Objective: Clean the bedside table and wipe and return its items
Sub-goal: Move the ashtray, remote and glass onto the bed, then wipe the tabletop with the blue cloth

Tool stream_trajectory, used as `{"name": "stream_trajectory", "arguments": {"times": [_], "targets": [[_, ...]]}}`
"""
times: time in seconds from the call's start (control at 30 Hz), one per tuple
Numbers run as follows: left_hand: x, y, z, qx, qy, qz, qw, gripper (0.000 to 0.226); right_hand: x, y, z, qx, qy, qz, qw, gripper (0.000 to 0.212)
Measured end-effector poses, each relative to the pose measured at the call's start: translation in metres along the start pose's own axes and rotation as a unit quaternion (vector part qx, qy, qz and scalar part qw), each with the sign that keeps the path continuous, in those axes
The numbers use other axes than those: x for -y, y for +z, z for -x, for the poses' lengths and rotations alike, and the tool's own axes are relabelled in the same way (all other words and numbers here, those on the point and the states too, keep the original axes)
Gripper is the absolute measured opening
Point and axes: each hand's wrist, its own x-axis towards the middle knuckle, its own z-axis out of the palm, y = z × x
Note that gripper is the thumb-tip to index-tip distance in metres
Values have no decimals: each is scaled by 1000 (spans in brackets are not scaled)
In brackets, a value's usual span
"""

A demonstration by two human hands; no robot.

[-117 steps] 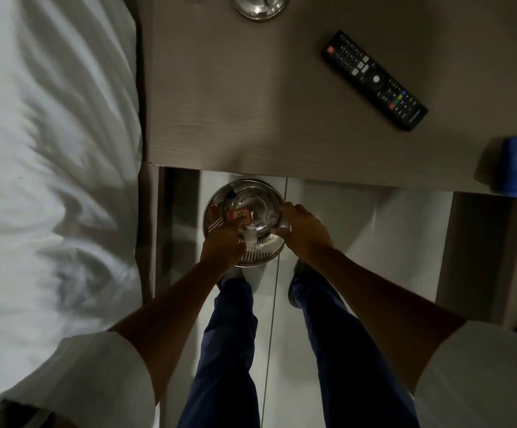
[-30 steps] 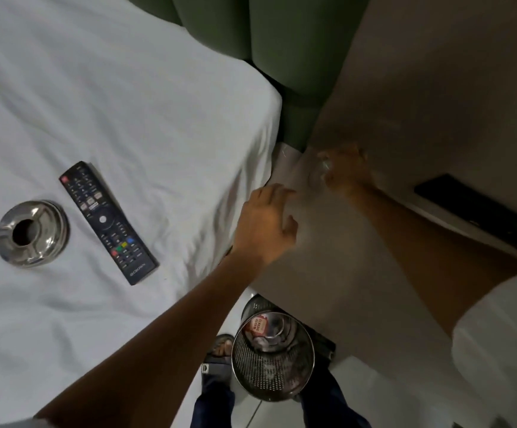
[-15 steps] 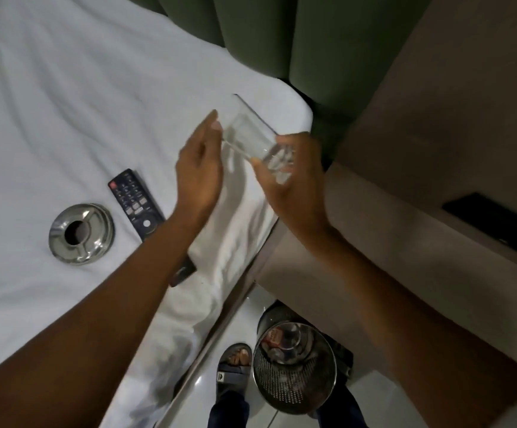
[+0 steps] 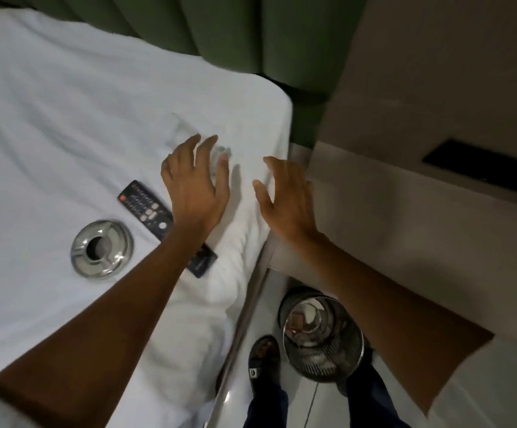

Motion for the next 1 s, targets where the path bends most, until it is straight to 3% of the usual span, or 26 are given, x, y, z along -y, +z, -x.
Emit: {"name": "stream_trajectory", "arguments": {"times": [0.13, 0.4, 0.5, 0.6, 0.67, 0.77, 0.93, 1.0], "targets": [[-63, 39, 43, 30, 113, 56, 992, 37, -57, -31, 58, 9, 100, 45, 994, 44], [-150, 155, 177, 257, 299, -13, 919, 42, -195, -117, 226, 70, 303, 168, 936, 50], [-181, 212, 197, 297, 339, -50, 891, 44, -266, -166, 289, 57, 389, 206, 896, 52], [-202, 255, 196, 348, 319, -97, 876, 61, -340, -221, 333, 16, 430, 271, 861, 58], [-199, 275, 203, 324, 314, -111, 886, 66, -389, -257, 355, 5, 475, 291, 830, 65], [-192, 281, 208, 280, 322, -105, 898, 67, -439, -285, 380, 31, 500, 290, 816, 69], [-192, 285, 205, 259, 317, -78, 909, 69, -425, -236, 377, -41, 489, 235, 839, 68], [-191, 285, 206, 255, 314, -68, 912, 69, -390, -197, 361, -17, 439, 212, 873, 64]]}}
